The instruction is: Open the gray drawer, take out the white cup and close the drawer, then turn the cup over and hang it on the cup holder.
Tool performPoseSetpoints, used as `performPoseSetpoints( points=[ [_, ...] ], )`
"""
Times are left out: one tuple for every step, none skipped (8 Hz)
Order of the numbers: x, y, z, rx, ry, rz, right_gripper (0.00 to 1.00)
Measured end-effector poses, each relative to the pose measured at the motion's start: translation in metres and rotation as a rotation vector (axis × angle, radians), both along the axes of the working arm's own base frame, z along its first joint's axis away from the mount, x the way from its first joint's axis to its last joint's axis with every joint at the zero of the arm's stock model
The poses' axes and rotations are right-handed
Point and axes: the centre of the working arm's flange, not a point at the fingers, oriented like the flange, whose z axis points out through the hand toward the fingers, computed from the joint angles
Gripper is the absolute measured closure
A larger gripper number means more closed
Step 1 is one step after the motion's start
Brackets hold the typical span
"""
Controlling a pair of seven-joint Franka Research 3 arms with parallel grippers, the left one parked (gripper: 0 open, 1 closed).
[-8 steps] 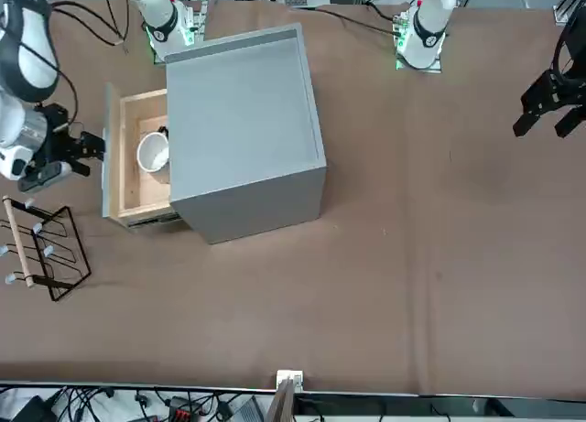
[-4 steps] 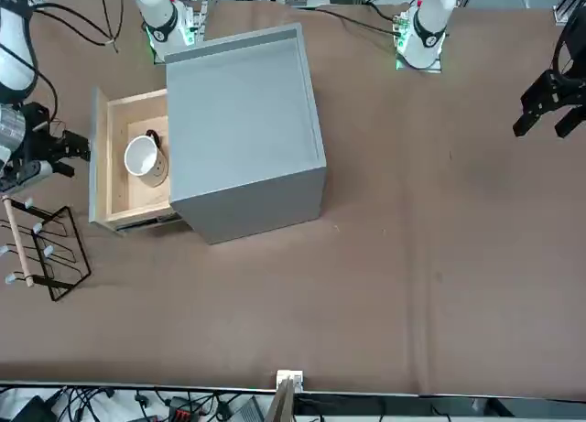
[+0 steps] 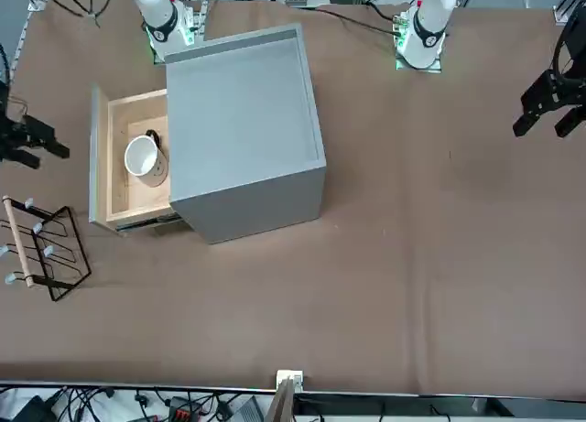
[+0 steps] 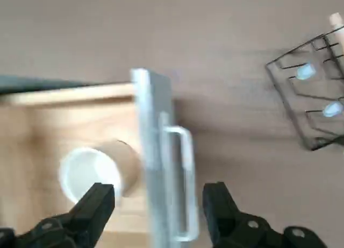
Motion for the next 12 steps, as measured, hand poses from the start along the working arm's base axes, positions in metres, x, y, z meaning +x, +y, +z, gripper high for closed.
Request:
performPoseSetpoints(
  points=[
    [0.003,0.046,-0.001,-0.002,0.023,-0.035,0.01],
    [0.003,0.088,-0.007,-0.008,0.051,-0.040,0.03],
    [0.001,0.114,-0.019,-0.018,0.082,-0.032,0.06],
    [-0.002,0.120,-0.035,-0.026,0.115,-0.026,0.10],
    [-0.002,0.118,-0.053,-0.029,0.143,-0.034,0.12],
    [0.000,0.120,-0.070,-0.035,0.162,-0.070,0.13],
    [0.004,0.132,-0.087,-0.046,0.181,-0.113,0.15],
    [0.007,0.148,-0.104,-0.058,0.206,-0.144,0.15],
    [0.007,0.159,-0.117,-0.069,0.230,-0.163,0.15],
    [0.006,0.161,-0.126,-0.075,0.244,-0.174,0.15],
    [0.006,0.160,-0.132,-0.077,0.252,-0.182,0.15],
    [0.006,0.160,-0.138,-0.081,0.263,-0.193,0.16]
  ],
)
